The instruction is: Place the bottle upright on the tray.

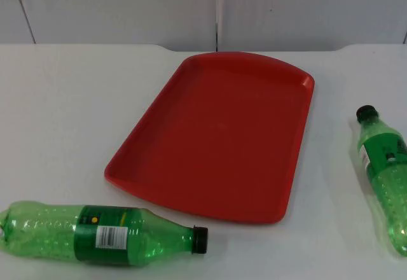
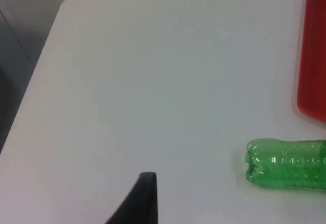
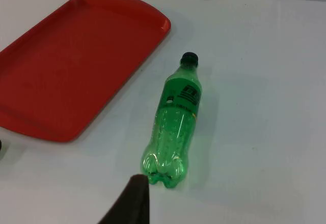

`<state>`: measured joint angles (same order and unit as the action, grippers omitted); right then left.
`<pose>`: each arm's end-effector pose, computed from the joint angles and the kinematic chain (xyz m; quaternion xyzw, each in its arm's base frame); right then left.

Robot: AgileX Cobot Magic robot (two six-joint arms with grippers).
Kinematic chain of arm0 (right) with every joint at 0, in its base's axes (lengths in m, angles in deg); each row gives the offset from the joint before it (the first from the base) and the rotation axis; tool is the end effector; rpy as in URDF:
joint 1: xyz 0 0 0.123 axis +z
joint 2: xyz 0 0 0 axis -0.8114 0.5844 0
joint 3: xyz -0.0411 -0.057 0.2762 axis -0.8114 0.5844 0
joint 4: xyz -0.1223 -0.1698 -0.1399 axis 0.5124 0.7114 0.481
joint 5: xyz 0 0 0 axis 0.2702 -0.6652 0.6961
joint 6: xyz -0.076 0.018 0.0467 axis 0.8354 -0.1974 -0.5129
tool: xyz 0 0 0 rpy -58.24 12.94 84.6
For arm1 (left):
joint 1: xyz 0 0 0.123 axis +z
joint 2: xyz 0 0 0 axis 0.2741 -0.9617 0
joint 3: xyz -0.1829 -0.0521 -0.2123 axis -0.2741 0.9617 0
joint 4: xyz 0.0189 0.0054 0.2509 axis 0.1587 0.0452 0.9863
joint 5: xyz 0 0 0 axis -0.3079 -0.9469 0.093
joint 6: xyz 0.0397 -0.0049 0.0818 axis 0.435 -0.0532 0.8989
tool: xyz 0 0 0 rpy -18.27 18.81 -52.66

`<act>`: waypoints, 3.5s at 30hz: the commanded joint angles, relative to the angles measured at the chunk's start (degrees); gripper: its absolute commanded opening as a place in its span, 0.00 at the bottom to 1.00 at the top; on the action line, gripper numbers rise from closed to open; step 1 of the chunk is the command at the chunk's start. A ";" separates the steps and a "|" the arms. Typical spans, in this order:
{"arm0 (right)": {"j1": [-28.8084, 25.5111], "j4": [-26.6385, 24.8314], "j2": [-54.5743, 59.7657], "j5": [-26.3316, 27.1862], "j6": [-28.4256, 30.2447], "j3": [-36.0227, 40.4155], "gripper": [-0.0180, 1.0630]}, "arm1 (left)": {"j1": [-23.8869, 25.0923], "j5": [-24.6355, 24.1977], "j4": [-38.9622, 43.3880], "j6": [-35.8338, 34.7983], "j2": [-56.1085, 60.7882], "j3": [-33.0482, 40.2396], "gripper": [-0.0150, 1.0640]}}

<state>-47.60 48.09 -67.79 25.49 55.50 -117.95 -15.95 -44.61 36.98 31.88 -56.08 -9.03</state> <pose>-0.0083 0.0054 0.2804 -0.0856 0.8507 0.0482 0.5163 -0.0055 0.0038 0.2751 0.0104 0.8603 0.0299 0.5088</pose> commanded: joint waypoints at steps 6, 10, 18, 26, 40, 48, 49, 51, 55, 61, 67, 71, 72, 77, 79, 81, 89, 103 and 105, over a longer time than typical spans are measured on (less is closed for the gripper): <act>-0.18 -0.13 -0.15 0.43 -0.07 0.02 0.99 | 0.15 0.72 2.20 -2.62 0.14 0.29 0.99; -0.18 -0.13 -0.15 0.43 -0.07 0.02 0.99 | 0.15 0.72 2.20 -2.62 0.14 0.29 0.99; -0.18 -0.13 -0.15 0.43 -0.07 0.02 0.99 | 0.15 0.94 2.65 -1.98 0.14 0.29 0.99; -0.18 -0.13 -0.15 0.43 -0.07 0.02 0.99 | 0.15 1.29 2.31 -1.98 0.14 -0.70 0.99; -0.18 -0.13 -0.15 0.43 -0.07 0.02 0.99 | 0.15 1.52 1.74 -1.98 -12.20 -11.96 0.99; -0.18 -0.13 -0.15 0.43 -0.07 0.02 0.99 | 0.15 3.45 1.85 -1.49 -20.32 -15.05 0.99; -0.18 -0.13 -0.15 0.43 -0.07 0.02 0.99 | 0.15 3.84 1.85 -1.49 -21.74 -15.30 0.99; -0.18 -0.13 -0.15 0.43 -0.07 0.02 0.99 | 0.15 5.16 1.73 -1.49 -24.29 -15.41 0.99; -0.18 -0.13 -0.15 0.43 -0.07 0.02 0.99 | 0.15 6.06 1.61 -0.85 -28.62 -16.18 0.99; -0.18 -0.13 -0.15 0.43 -0.07 0.02 0.99 | 0.15 6.06 0.83 5.60 -36.92 -19.19 0.99; -0.18 -0.13 -0.15 0.43 -0.07 0.02 0.99 | 0.15 6.15 -1.50 15.16 -46.35 -24.15 0.99; -0.18 -0.13 -0.15 0.43 -0.07 0.02 0.99 | 0.15 6.15 -3.64 21.69 -51.65 -26.81 0.99; -0.18 -0.13 -0.15 0.43 -0.07 0.02 0.99 | 0.15 6.65 -4.03 23.81 -53.40 -27.53 0.99; -0.18 -0.13 -0.15 0.43 -0.07 0.02 0.99 | 0.15 11.24 -7.71 34.61 -58.80 -28.32 0.99; -0.18 -0.13 -0.15 0.43 -0.07 0.02 0.99 | 0.15 12.39 -11.07 41.27 -60.91 -28.32 0.99; -0.18 -0.13 -0.15 0.43 -0.07 0.02 0.99 | 0.15 12.38 -14.76 49.06 -63.04 -28.32 0.99; -0.18 -0.13 -0.15 0.43 -0.07 0.02 0.99 | 0.01 12.06 -27.02 67.80 -68.65 -28.32 0.99; -0.18 -0.13 -0.15 0.43 -0.07 0.02 0.99 | -9.67 9.33 -20.95 76.58 -76.24 -27.68 0.99; -0.18 -0.13 -0.15 0.43 -0.07 0.02 0.99 | -11.15 9.13 -18.78 75.87 -76.88 -27.68 0.99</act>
<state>-47.60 48.09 -67.79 25.58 55.41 -117.95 -25.47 -34.42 15.57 108.55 -132.55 -36.98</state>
